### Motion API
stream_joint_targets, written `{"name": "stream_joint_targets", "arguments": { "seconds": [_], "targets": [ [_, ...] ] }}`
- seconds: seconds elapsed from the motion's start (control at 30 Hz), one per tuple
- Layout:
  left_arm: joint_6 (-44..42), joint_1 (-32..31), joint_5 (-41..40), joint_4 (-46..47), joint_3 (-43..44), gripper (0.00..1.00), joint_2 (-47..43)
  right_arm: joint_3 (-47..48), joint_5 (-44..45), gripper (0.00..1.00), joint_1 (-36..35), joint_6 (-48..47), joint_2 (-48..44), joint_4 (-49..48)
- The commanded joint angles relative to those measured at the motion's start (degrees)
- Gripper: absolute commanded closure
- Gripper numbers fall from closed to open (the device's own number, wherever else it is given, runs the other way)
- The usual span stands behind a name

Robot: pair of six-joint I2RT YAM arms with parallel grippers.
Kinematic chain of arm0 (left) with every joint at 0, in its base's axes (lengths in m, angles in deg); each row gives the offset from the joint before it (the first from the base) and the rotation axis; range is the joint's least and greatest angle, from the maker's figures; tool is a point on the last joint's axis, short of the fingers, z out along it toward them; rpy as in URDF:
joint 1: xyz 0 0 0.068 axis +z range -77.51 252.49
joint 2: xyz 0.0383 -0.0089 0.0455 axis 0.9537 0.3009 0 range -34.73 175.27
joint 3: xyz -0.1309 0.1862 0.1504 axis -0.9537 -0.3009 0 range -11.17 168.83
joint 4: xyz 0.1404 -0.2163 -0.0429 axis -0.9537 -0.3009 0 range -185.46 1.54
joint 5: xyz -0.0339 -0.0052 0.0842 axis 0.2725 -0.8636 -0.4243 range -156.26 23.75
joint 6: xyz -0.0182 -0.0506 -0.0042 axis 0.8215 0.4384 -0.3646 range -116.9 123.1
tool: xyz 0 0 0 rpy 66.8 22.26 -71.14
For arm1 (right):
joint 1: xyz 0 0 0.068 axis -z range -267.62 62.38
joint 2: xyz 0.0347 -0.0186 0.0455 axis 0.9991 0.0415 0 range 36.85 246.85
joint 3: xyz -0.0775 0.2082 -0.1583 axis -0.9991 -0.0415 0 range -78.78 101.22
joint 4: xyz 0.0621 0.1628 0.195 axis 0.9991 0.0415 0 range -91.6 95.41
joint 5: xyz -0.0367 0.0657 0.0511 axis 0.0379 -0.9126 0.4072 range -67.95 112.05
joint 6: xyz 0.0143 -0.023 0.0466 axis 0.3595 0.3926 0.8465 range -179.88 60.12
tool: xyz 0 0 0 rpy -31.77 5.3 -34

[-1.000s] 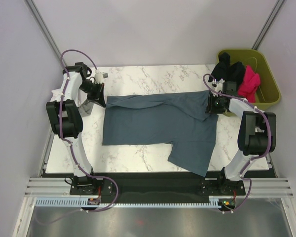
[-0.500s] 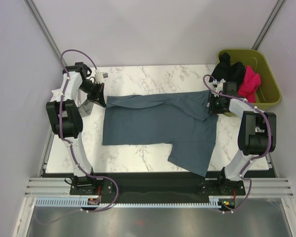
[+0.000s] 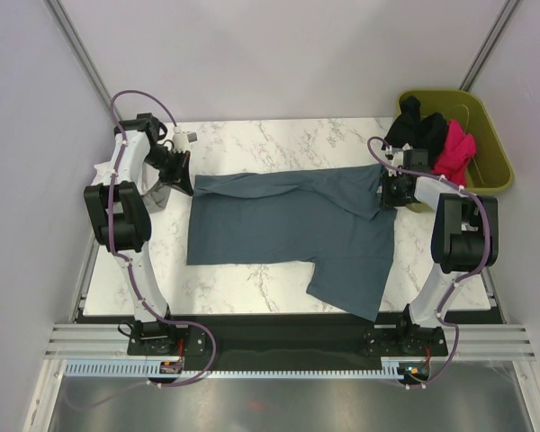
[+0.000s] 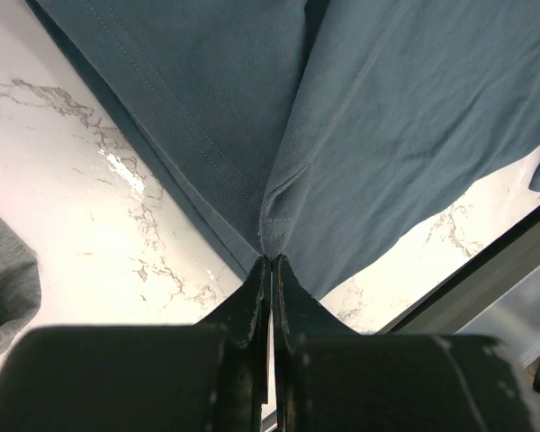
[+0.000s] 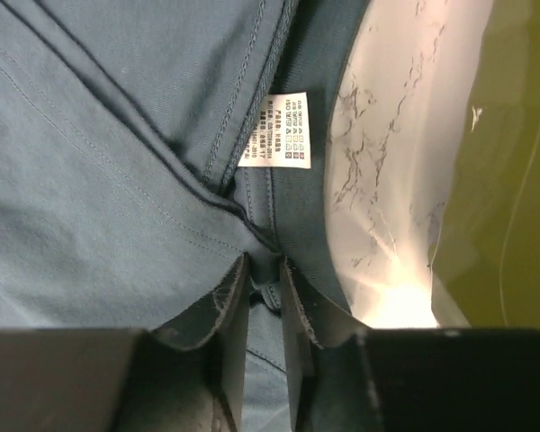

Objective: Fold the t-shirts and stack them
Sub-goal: Fold the tshirt

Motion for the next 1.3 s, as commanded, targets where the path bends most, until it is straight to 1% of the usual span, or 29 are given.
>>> {"name": "stream_joint_targets", "arguments": {
  "seconds": [0.0, 0.07, 0.1, 0.17, 0.27, 0.3, 0.37, 0.5, 0.57, 0.6, 0.77, 0.8, 0.87, 0.97, 1.07, 1.27],
  "targets": [
    [1.28, 0.44, 1.44, -0.95, 1.91, 0.98, -0.76, 2.40, 3.87, 0.75, 2.94, 4.67, 1.28, -1.04],
    [1.55, 0.52, 1.62, -0.86, 2.08, 0.98, -0.58, 2.75, 3.78, 0.79, 2.94, 4.67, 0.58, -0.95],
    [1.64, 0.44, 1.62, -0.69, 2.00, 0.98, -0.58, 2.84, 3.52, 0.85, 3.03, 4.67, 0.31, -0.86],
    [1.99, 0.35, 1.88, -0.25, 2.08, 0.98, -0.67, 3.63, 3.69, 0.90, 3.12, 4.67, -1.87, -0.16],
    [1.81, 0.44, 1.71, -0.24, 2.17, 0.98, -1.19, 4.33, 3.52, 0.87, 3.03, 4.67, -3.72, 0.89],
    [1.64, 0.44, 1.88, -0.16, 2.26, 0.98, -1.46, 4.42, 3.43, 0.83, 2.94, 4.75, -4.25, 1.16],
    [1.72, 0.43, 1.97, -0.07, 2.78, 0.98, -1.81, 3.90, 3.08, 0.81, 3.03, 4.67, -5.74, 1.25],
    [1.90, 0.44, 2.41, -0.07, 3.14, 0.98, -2.34, 1.53, 3.25, 0.95, 3.03, 4.67, -7.25, 0.11],
    [1.99, 0.44, 2.59, -0.07, 3.05, 0.98, -2.51, 0.73, 2.81, 0.99, 3.03, 4.67, -7.86, -0.16],
    [1.90, 0.44, 2.68, -0.07, 3.05, 0.98, -2.52, 0.56, 2.72, 1.00, 3.03, 4.67, -7.95, -0.33],
    [2.08, 0.35, 3.12, 0.11, 3.40, 0.98, -2.52, 0.12, 1.67, 1.00, 3.03, 4.67, -9.00, -0.77],
    [2.34, 0.35, 3.55, 0.11, 3.49, 0.98, -2.34, -0.06, 2.02, 0.94, 3.03, 4.67, -9.18, -0.86],
    [2.60, 0.35, 3.90, 0.11, 3.75, 0.98, -2.17, -0.67, 2.02, 0.74, 3.03, 6.42, -9.18, -0.95],
    [3.04, 0.17, 4.08, 0.19, 4.28, 0.98, -1.73, -1.64, 1.49, 0.73, 3.03, 6.60, -8.92, -1.47],
    [3.31, 0.08, 4.08, 0.11, 4.89, 0.98, -1.46, -1.47, 1.58, 0.68, 2.94, 6.77, -7.78, -2.09],
    [3.83, 0.00, 4.00, -0.07, 4.98, 0.98, -1.29, 1.43, 2.72, 0.68, 3.03, 6.07, -4.35, -1.92]
  ]
}}
